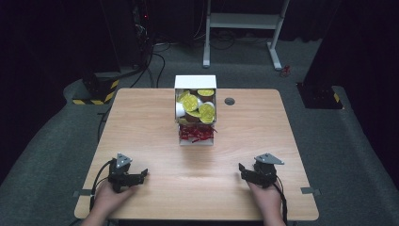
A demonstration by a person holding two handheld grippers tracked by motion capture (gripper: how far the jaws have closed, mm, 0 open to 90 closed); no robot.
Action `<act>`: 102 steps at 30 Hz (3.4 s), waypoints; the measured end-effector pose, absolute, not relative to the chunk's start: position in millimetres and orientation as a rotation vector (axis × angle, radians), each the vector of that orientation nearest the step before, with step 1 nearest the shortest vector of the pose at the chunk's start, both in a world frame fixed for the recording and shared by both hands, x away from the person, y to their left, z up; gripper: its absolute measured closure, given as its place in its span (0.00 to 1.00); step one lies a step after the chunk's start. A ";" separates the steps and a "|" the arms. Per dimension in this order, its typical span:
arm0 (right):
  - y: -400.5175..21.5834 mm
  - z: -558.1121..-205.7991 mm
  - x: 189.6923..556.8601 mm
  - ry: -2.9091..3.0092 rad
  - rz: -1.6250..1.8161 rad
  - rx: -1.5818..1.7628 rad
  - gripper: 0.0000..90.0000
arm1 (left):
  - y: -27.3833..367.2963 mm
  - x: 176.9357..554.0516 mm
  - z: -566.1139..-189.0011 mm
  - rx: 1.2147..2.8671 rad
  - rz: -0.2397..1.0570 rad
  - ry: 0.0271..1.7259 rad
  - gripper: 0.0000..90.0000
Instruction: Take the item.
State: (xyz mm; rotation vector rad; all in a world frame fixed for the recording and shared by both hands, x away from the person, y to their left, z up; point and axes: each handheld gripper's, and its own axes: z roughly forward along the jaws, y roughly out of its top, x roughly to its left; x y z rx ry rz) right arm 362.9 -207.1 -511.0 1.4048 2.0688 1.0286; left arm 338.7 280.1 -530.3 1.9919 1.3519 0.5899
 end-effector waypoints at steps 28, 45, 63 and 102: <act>-184.8 -491.3 371.4 2.058 1.049 1.371 0.30 | 280.3 338.6 -530.1 1.997 0.589 1.351 0.10; -169.6 -479.6 377.5 2.045 1.077 1.323 0.35 | 280.3 338.6 -530.1 1.996 0.589 1.351 0.10; -153.0 -473.2 388.4 2.064 1.088 1.278 0.38 | 280.4 338.6 -530.1 1.997 0.588 1.351 0.10; -120.5 -442.1 409.3 2.063 1.150 1.203 0.49 | 280.4 338.7 -530.1 1.997 0.588 1.351 0.10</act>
